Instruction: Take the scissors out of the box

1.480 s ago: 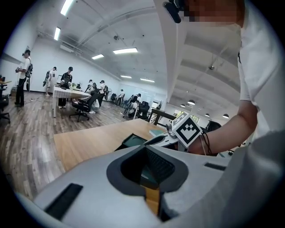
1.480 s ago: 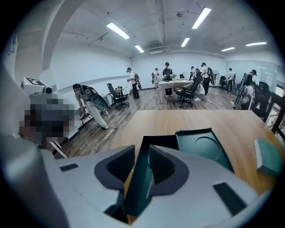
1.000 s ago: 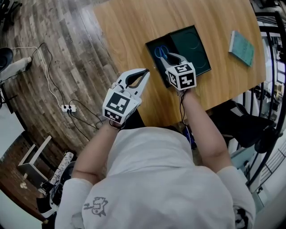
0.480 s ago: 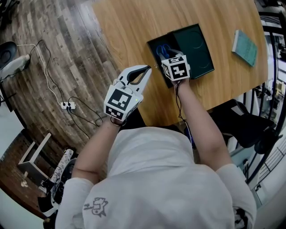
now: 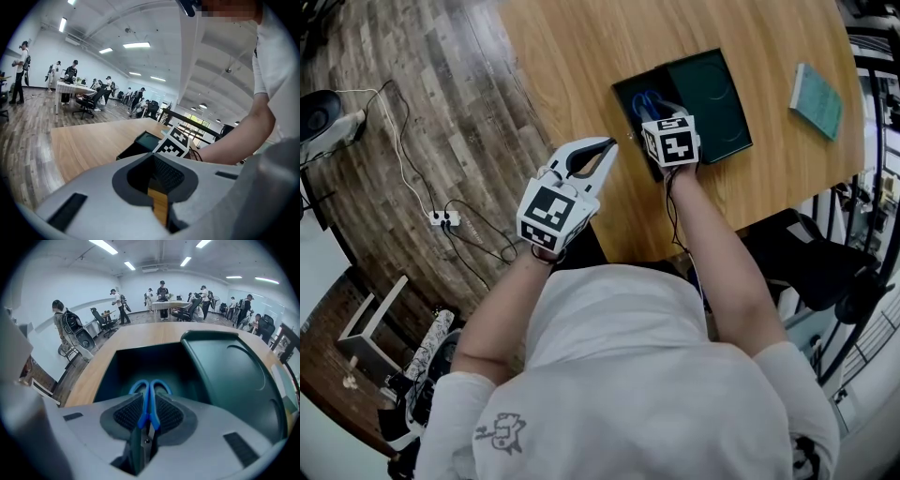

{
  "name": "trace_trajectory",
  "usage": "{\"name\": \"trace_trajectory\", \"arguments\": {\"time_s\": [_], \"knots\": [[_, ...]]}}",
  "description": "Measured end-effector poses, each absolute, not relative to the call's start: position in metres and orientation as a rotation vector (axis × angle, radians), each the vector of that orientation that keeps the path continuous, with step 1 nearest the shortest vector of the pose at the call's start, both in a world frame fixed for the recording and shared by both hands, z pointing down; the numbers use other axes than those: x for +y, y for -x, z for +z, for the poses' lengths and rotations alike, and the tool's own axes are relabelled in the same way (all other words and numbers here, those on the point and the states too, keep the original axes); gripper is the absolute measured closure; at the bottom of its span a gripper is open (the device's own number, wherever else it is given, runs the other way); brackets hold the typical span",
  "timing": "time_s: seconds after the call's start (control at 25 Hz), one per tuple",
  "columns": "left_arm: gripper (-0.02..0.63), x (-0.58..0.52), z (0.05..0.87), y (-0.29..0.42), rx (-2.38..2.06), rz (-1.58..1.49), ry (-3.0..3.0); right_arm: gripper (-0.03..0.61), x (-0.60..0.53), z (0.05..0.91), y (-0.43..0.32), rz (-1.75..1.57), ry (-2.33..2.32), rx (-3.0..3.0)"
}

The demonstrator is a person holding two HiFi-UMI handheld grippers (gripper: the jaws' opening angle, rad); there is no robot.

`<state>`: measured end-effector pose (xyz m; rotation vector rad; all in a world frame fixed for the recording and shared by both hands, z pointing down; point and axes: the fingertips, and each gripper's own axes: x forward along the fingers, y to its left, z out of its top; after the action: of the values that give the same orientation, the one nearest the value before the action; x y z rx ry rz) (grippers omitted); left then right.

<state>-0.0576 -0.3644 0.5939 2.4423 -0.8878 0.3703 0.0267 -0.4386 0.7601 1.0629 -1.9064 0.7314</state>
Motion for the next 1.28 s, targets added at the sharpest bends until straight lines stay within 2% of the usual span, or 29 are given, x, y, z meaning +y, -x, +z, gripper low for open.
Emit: {"name": "trace_trajectory", "arguments": {"time_s": [0.32,0.8,1.28], "knots": [[0.609,-0.349,0.579,0.049,-0.899,0.359,-2.468,0.483,-0.438,0.731,-0.016,0.752,-1.057,-2.012],[0.609,-0.314,0.535,0.031,-0.972,0.326,-2.524,0.483,-0.419,0.638,-0.012,0.626,-1.088,-2.211],[0.609,-0.254,0.481,0.003,-1.034,0.279,-2.576,0.485,-0.356,0.550,-0.042,0.477,-1.088,-2.367]]}}
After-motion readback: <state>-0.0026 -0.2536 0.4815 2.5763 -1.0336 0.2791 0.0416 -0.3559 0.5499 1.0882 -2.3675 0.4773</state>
